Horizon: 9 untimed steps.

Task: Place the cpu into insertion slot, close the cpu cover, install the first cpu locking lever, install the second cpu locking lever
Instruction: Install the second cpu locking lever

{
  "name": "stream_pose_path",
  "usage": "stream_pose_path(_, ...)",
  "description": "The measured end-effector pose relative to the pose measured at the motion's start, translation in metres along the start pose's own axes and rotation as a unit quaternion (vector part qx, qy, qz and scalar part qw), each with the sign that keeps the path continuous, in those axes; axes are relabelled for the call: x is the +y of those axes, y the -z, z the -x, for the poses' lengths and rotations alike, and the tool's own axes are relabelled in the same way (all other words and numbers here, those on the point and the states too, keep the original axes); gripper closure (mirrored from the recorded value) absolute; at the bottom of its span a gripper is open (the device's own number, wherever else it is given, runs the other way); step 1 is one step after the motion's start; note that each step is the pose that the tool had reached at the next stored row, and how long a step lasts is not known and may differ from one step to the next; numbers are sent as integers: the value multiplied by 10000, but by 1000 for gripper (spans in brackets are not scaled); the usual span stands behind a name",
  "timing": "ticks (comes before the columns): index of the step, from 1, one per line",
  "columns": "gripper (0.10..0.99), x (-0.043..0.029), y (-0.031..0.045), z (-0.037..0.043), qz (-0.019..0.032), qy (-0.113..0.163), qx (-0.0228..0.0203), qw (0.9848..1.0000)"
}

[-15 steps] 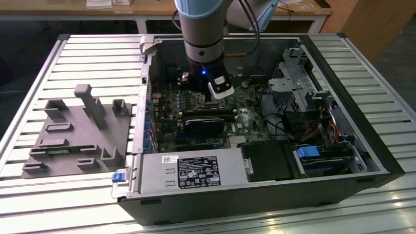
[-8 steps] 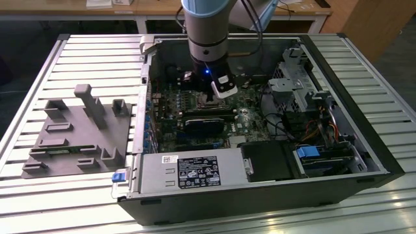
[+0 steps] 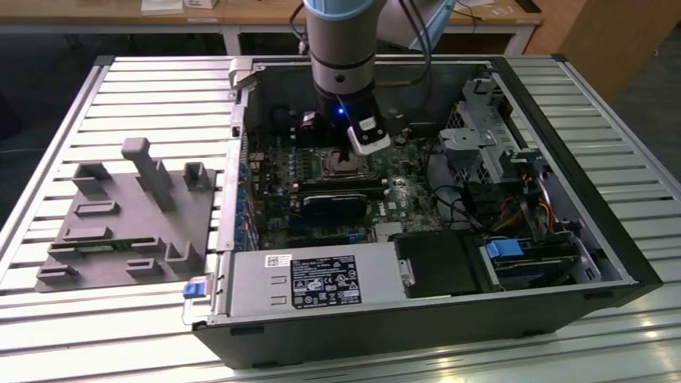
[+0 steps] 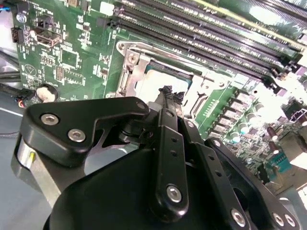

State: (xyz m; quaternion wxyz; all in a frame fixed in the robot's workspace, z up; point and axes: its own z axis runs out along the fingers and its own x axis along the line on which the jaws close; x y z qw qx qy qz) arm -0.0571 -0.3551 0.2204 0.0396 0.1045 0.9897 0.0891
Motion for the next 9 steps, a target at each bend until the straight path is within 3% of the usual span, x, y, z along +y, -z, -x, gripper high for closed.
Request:
stream_pose_path(4,984,15,30,10,-9,-5,25,10000)
stream_pose_path(9,984,15,31,10,-14,-4,25,10000)
